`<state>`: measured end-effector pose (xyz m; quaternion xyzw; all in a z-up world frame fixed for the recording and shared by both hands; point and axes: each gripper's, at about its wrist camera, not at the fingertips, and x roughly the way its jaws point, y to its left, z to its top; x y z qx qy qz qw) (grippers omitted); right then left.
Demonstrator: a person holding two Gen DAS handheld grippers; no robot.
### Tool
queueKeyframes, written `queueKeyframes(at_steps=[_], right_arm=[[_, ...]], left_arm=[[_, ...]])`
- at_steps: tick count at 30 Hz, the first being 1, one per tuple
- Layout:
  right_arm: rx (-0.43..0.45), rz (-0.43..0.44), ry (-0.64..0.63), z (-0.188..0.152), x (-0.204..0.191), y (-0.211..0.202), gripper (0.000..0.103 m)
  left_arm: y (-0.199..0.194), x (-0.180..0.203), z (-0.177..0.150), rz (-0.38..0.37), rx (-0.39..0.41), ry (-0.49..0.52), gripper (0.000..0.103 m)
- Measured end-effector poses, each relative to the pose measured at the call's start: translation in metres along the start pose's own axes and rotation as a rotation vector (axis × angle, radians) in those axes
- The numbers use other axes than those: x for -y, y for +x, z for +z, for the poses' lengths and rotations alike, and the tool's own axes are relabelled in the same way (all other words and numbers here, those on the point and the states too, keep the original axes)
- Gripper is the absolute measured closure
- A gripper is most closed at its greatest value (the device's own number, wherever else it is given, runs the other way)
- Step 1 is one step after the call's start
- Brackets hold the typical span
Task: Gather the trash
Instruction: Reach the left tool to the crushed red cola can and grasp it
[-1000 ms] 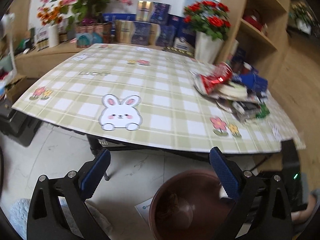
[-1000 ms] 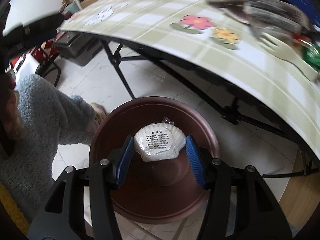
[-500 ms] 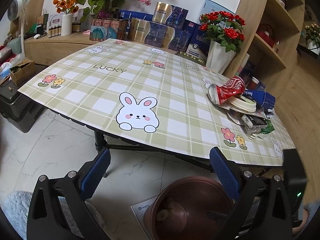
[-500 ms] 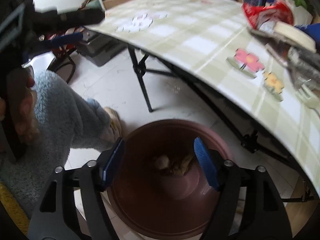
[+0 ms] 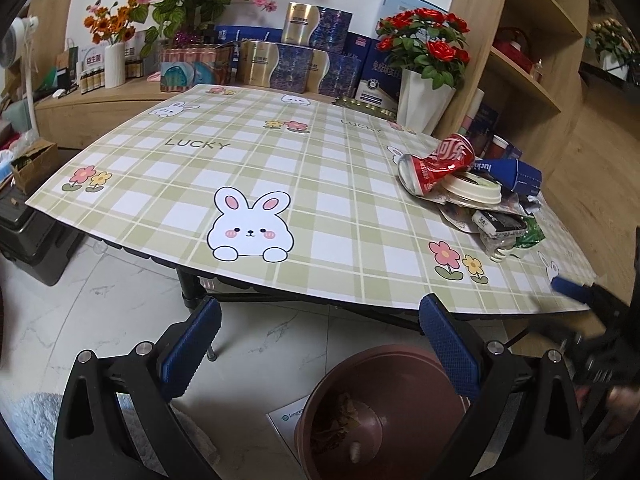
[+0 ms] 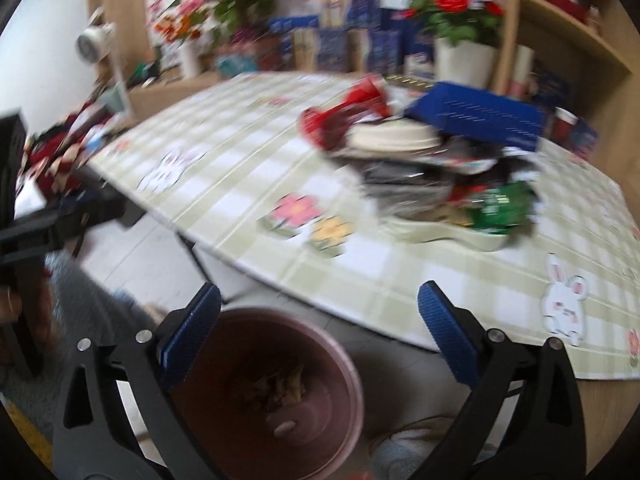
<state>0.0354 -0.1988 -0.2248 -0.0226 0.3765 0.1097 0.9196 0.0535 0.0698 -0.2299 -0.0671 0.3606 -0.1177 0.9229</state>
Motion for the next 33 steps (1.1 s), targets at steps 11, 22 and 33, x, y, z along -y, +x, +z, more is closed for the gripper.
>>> queueKeyframes(at_steps=[11, 22, 33], right_arm=[[0.045, -0.121, 0.177, -0.003, 0.053, -0.009, 0.006], [0.037, -0.13, 0.222, 0.005, 0.08, -0.01, 0.006], [0.022, -0.167, 0.241, 0.016, 0.105, -0.012, 0.006]], left_arm=[[0.002, 0.018, 0.005, -0.008, -0.002, 0.061, 0.006], [0.03, 0.065, 0.063, -0.061, -0.011, 0.194, 0.006], [0.101, 0.129, 0.106, -0.043, -0.043, 0.407, 0.016]])
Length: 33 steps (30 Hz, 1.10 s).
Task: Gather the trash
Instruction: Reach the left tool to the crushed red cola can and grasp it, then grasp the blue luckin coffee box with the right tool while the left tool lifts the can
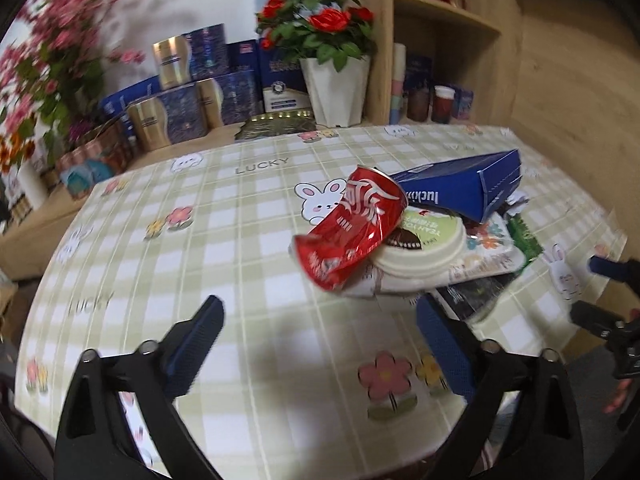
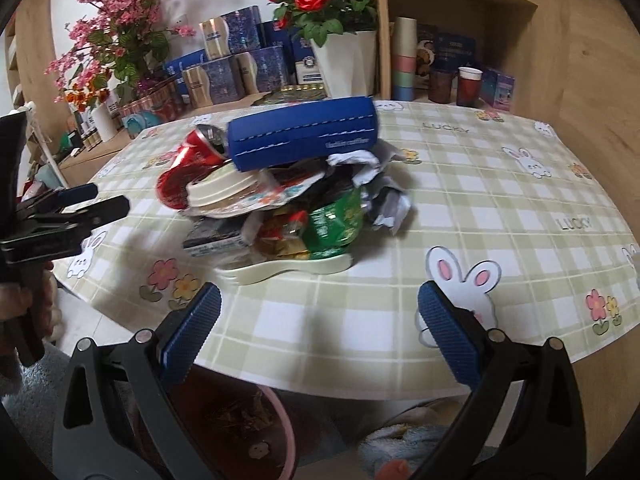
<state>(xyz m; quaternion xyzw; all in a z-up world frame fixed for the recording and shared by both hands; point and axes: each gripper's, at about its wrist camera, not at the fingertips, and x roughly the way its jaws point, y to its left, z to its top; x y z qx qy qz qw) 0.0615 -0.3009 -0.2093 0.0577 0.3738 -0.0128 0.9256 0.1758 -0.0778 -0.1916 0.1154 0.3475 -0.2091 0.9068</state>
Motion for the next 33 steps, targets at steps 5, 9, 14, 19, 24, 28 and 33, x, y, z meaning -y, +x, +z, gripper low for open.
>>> queueKeyframes(at_steps=[5, 9, 14, 19, 24, 28, 33], right_arm=[[-0.001, -0.024, 0.019, 0.007, 0.013, 0.004, 0.006], [-0.008, -0.036, 0.024, 0.012, 0.019, 0.008, 0.006], [-0.011, -0.052, 0.01, 0.02, 0.023, 0.012, 0.006], [-0.012, -0.091, -0.085, 0.03, 0.016, 0.015, 0.006], [0.005, -0.12, -0.214, 0.051, 0.009, 0.018, 0.006], [0.015, -0.154, -0.339, 0.069, 0.002, 0.026, 0.006], [-0.006, -0.24, -0.563, 0.087, -0.014, 0.051, 0.006]], left_arm=[[0.028, 0.005, 0.017, 0.025, -0.025, 0.06, 0.026], [0.044, 0.017, 0.027, 0.046, -0.027, 0.16, 0.028], [0.06, 0.026, 0.036, 0.075, -0.03, 0.222, 0.028], [0.071, 0.025, 0.04, 0.055, -0.05, 0.241, 0.033], [0.081, 0.026, 0.04, 0.002, -0.088, 0.265, 0.074], [0.075, 0.023, 0.043, -0.023, -0.066, 0.242, 0.087], [0.058, 0.005, 0.051, -0.058, -0.035, 0.149, 0.095]])
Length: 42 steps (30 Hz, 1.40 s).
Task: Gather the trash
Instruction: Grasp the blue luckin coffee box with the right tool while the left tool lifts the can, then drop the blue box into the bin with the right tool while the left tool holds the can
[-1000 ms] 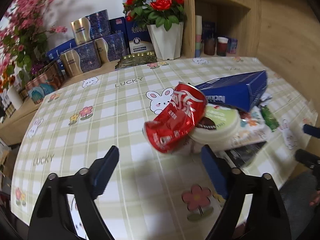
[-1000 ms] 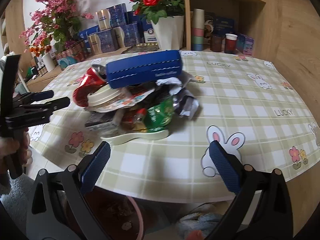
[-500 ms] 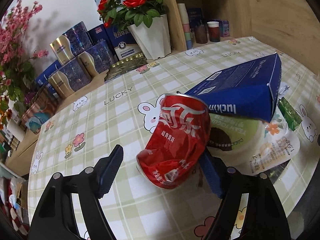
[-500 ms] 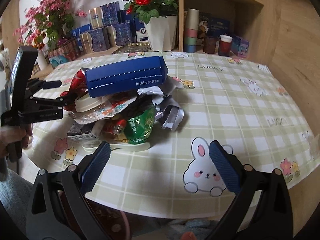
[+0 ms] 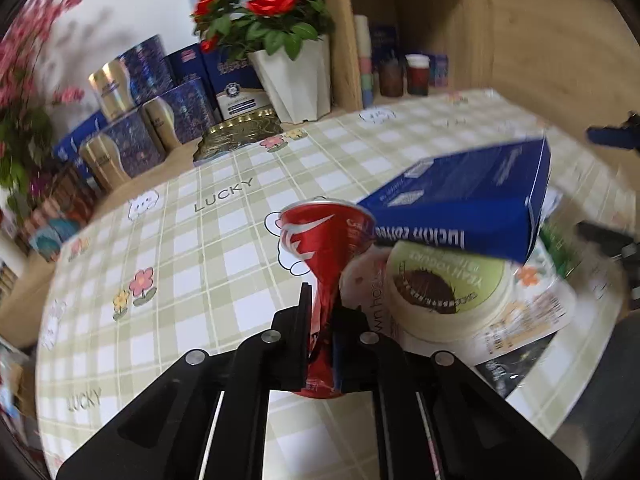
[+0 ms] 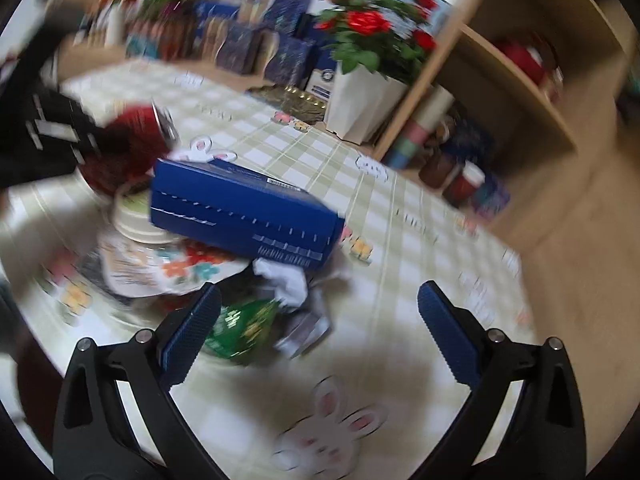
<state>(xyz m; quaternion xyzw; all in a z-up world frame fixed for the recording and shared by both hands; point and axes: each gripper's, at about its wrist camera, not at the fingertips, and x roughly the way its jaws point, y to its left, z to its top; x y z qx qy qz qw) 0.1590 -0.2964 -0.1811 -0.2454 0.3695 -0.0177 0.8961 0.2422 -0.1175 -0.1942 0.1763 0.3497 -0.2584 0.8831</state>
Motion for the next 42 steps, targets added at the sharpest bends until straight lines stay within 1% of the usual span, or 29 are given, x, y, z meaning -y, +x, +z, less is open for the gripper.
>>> queueKeyframes(at_steps=[3, 6, 10, 14, 16, 17, 18, 19, 21, 22, 25, 29, 30, 33, 40, 42], right_arm=[[-0.019, -0.021, -0.159, 0.012, -0.013, 0.013, 0.006], [-0.028, -0.047, -0.28, 0.02, -0.026, 0.022, 0.006], [-0.033, -0.04, -0.377, 0.034, -0.041, 0.032, 0.006], [-0.04, -0.023, -0.465, 0.047, -0.058, 0.041, 0.007], [-0.057, 0.01, -0.483, 0.052, -0.063, 0.046, 0.014], [-0.076, 0.032, -0.484, 0.054, -0.064, 0.049, 0.032], [-0.097, 0.047, -0.48, 0.057, -0.064, 0.052, 0.039], [-0.089, 0.048, -0.474, 0.058, -0.065, 0.051, 0.04], [-0.069, 0.075, -0.433, 0.063, -0.062, 0.047, 0.044], [-0.063, 0.092, -0.39, 0.067, -0.057, 0.045, 0.046], [-0.026, 0.136, -0.215, 0.078, -0.035, 0.037, 0.051], [0.02, 0.159, 0.008, 0.085, -0.002, 0.029, 0.055], [0.043, 0.169, 0.07, 0.085, 0.008, 0.025, 0.056], [0.07, 0.159, 0.139, 0.084, 0.02, 0.019, 0.056], [0.104, 0.131, 0.226, 0.083, 0.039, 0.013, 0.057], [0.126, 0.114, 0.248, 0.083, 0.045, 0.009, 0.057]], left_arm=[[-0.008, -0.007, 0.0, -0.016, 0.009, -0.03, 0.095], [-0.015, -0.013, -0.001, -0.036, 0.017, -0.064, 0.095], [-0.022, -0.024, -0.003, -0.052, 0.023, -0.114, 0.095], [-0.027, -0.029, -0.007, -0.053, 0.023, -0.134, 0.095], [-0.029, -0.032, -0.01, -0.051, 0.024, -0.144, 0.095], [-0.031, -0.035, -0.012, -0.052, 0.024, -0.15, 0.095], [-0.032, -0.037, -0.013, -0.052, 0.024, -0.161, 0.095], [-0.034, -0.04, -0.014, -0.053, 0.025, -0.17, 0.095], [-0.038, -0.045, -0.016, -0.054, 0.029, -0.189, 0.095], [-0.04, -0.049, -0.017, -0.054, 0.032, -0.203, 0.095], [-0.048, -0.058, -0.019, -0.055, 0.042, -0.237, 0.095], [-0.058, -0.066, -0.02, -0.053, 0.059, -0.275, 0.095], [-0.061, -0.067, -0.019, -0.053, 0.063, -0.282, 0.095], [-0.069, -0.067, -0.019, -0.054, 0.075, -0.286, 0.095], [-0.084, -0.061, -0.019, -0.056, 0.094, -0.281, 0.095], [-0.088, -0.06, -0.019, -0.059, 0.099, -0.276, 0.095]])
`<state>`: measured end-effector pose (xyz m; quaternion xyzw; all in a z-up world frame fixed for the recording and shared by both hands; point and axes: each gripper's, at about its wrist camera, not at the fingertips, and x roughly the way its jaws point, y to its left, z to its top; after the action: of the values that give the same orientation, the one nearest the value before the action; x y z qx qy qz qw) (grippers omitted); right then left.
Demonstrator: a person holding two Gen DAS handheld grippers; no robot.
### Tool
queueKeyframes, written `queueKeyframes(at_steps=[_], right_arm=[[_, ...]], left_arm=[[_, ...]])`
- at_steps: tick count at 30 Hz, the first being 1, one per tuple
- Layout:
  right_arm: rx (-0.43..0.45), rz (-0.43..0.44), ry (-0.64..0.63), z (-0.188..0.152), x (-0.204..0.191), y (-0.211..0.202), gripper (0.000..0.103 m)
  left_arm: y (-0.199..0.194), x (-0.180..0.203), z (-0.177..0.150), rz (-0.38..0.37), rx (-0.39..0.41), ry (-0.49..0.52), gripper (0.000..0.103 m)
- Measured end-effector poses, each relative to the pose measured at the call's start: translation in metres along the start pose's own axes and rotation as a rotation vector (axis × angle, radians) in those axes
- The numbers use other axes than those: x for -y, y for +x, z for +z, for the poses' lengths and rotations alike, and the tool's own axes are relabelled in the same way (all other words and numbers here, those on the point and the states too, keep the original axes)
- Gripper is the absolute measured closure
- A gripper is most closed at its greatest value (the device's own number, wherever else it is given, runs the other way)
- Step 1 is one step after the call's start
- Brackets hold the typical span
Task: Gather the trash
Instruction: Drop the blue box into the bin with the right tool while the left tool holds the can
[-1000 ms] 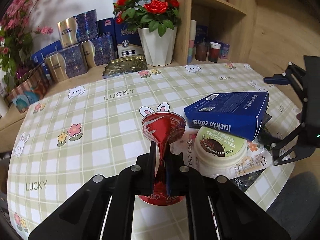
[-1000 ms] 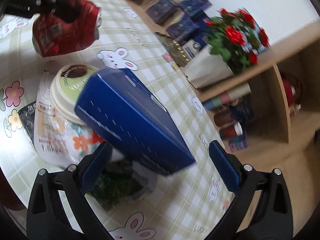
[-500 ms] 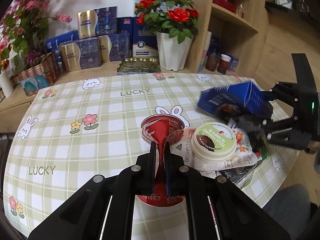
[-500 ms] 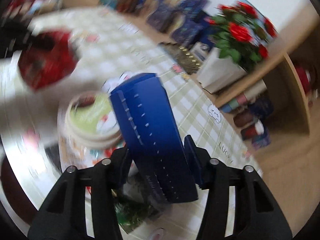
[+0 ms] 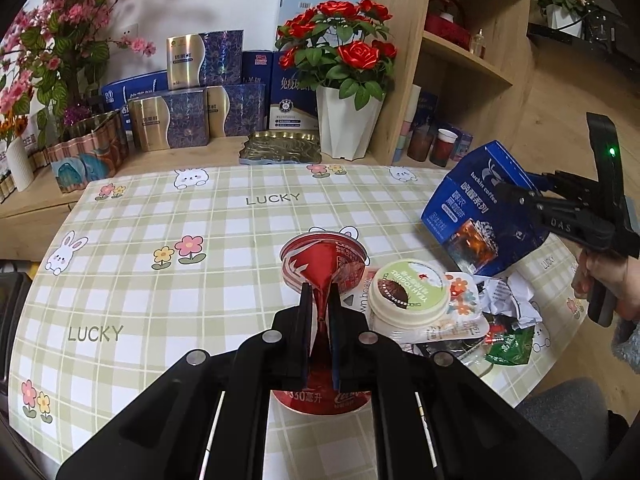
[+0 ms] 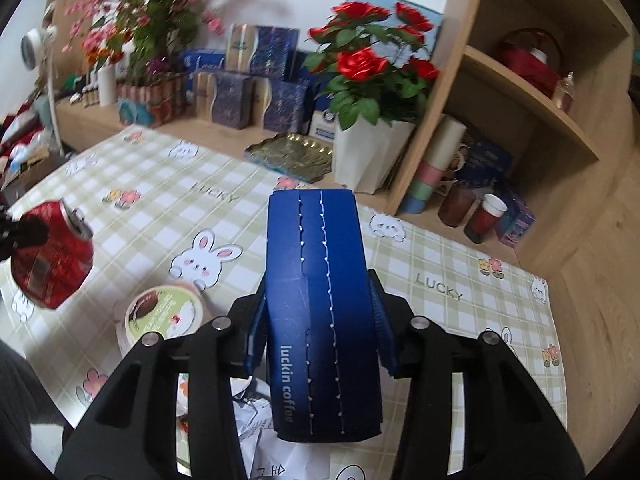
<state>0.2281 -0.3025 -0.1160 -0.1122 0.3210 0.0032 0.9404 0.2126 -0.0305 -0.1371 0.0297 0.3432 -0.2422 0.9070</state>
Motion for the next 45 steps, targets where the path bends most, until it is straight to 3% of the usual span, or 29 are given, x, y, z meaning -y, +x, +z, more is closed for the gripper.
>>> queueKeyframes(at_steps=[6, 11, 23, 35, 45], right_arm=[[0.087, -0.047, 0.033, 0.011, 0.014, -0.021, 0.058], [0.129, -0.036, 0.053, 0.018, 0.021, -0.038, 0.059], [0.165, 0.135, 0.065, 0.006, -0.009, -0.097, 0.059], [0.12, 0.281, 0.075, -0.057, -0.063, -0.145, 0.059], [0.007, 0.36, 0.02, -0.129, -0.116, -0.153, 0.059]], left_arm=[[-0.012, 0.0, 0.0, -0.001, 0.018, 0.002, 0.095], [-0.021, 0.001, -0.001, -0.008, 0.024, 0.002, 0.095], [-0.06, 0.01, -0.012, -0.051, 0.025, -0.026, 0.095], [-0.116, 0.019, -0.06, -0.051, 0.025, -0.054, 0.095], [-0.148, 0.027, -0.107, -0.047, 0.018, -0.089, 0.095]])
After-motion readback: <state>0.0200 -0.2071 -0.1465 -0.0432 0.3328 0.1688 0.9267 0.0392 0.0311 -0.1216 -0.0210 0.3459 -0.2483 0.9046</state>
